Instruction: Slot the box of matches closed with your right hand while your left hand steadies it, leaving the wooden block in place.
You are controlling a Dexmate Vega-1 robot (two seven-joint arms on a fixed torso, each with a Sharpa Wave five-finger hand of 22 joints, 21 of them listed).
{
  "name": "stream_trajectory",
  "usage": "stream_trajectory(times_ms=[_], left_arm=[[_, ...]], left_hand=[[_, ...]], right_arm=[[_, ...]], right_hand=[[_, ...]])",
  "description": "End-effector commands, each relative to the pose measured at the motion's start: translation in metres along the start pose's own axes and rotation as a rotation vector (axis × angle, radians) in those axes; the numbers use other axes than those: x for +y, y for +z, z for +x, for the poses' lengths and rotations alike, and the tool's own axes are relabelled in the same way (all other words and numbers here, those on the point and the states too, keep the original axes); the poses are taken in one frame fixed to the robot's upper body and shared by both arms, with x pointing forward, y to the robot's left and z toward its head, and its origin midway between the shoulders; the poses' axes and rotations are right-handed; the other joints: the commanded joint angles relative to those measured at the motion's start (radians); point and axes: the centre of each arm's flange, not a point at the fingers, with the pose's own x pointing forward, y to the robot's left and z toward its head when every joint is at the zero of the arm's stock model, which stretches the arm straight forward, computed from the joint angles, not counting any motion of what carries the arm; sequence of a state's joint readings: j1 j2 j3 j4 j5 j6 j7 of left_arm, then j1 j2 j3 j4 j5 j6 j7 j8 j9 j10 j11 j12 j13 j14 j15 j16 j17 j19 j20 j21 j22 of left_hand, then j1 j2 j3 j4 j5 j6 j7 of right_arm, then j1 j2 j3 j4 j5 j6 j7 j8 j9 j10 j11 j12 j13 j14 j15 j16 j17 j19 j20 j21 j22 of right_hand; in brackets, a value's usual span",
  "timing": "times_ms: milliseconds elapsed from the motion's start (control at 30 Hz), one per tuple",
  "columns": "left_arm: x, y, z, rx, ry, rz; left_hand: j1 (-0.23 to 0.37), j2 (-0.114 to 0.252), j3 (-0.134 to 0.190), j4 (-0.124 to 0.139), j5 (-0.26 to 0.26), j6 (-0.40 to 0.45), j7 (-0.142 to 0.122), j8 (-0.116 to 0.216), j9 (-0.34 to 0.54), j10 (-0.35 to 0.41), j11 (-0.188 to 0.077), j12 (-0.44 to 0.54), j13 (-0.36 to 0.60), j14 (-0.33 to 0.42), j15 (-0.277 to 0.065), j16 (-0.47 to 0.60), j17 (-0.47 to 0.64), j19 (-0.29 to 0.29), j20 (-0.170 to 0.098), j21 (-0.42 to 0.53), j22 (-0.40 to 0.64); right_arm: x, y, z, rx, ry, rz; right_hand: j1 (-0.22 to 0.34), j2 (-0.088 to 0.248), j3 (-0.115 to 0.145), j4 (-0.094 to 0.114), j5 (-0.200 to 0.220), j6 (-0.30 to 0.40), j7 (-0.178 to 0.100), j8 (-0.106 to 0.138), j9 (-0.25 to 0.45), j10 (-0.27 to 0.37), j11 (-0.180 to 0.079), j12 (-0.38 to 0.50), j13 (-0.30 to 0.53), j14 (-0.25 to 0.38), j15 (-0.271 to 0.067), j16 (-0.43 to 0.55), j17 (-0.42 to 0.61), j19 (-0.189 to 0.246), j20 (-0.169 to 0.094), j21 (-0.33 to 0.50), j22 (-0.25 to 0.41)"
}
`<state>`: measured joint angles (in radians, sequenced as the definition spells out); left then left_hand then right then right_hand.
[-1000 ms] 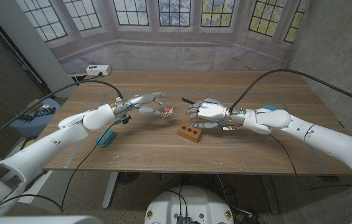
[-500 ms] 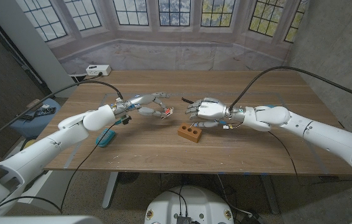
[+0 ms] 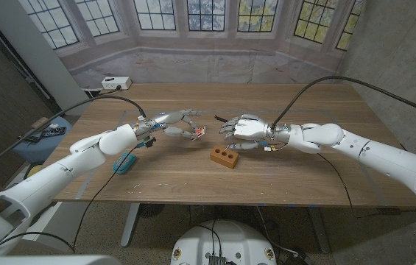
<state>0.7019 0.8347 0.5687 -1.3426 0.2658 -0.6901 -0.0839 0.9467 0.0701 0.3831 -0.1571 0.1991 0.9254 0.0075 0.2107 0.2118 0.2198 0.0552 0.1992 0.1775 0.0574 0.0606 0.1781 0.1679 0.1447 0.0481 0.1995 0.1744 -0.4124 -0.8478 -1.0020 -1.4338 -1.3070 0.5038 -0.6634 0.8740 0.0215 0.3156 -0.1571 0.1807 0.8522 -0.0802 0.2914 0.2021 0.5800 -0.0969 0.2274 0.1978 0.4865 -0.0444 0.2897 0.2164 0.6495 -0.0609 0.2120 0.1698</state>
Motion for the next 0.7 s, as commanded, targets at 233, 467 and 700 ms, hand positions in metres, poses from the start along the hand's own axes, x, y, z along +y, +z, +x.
stream_trajectory(times_ms=[233,467,700], left_arm=[[0.0010,0.0037,-0.0032,0.008,-0.002,0.012],[0.0031,0.0052,-0.0044,0.007,-0.005,0.017],[0.0036,0.0061,-0.0044,0.004,-0.004,0.019]], left_hand=[[0.005,0.014,-0.001,-0.001,-0.003,0.005,-0.002,0.002,0.006,0.005,-0.005,-0.001,0.001,0.007,-0.001,0.001,0.001,0.010,0.000,0.003,0.004],[0.004,0.014,-0.001,-0.001,-0.003,0.008,-0.003,0.003,0.006,0.004,-0.004,-0.002,0.001,0.007,-0.002,0.001,0.001,0.010,0.001,0.003,0.004],[0.004,0.014,-0.001,-0.001,-0.003,0.008,-0.003,0.003,0.006,0.005,-0.004,-0.002,0.001,0.008,-0.002,0.001,0.001,0.010,0.000,0.002,0.004]], right_arm=[[0.0057,-0.0030,0.0014,-0.020,-0.001,-0.002],[0.0079,-0.0019,0.0008,-0.028,-0.001,-0.001],[0.0103,0.0012,0.0000,-0.029,0.002,0.003]], right_hand=[[0.010,0.001,-0.003,0.003,0.007,0.007,0.002,-0.004,0.003,0.010,0.002,-0.003,0.006,0.008,-0.148,0.007,0.003,0.010,-0.054,-0.005,0.004],[0.010,0.002,-0.005,0.005,0.007,0.010,0.003,-0.004,0.003,0.011,0.002,-0.005,0.006,0.009,-0.150,0.007,0.004,0.010,-0.054,-0.005,0.004],[0.010,0.002,-0.008,0.005,0.007,0.010,0.002,-0.006,0.003,0.012,0.001,-0.005,0.006,0.011,-0.151,0.007,0.004,0.011,-0.055,-0.006,0.004]])
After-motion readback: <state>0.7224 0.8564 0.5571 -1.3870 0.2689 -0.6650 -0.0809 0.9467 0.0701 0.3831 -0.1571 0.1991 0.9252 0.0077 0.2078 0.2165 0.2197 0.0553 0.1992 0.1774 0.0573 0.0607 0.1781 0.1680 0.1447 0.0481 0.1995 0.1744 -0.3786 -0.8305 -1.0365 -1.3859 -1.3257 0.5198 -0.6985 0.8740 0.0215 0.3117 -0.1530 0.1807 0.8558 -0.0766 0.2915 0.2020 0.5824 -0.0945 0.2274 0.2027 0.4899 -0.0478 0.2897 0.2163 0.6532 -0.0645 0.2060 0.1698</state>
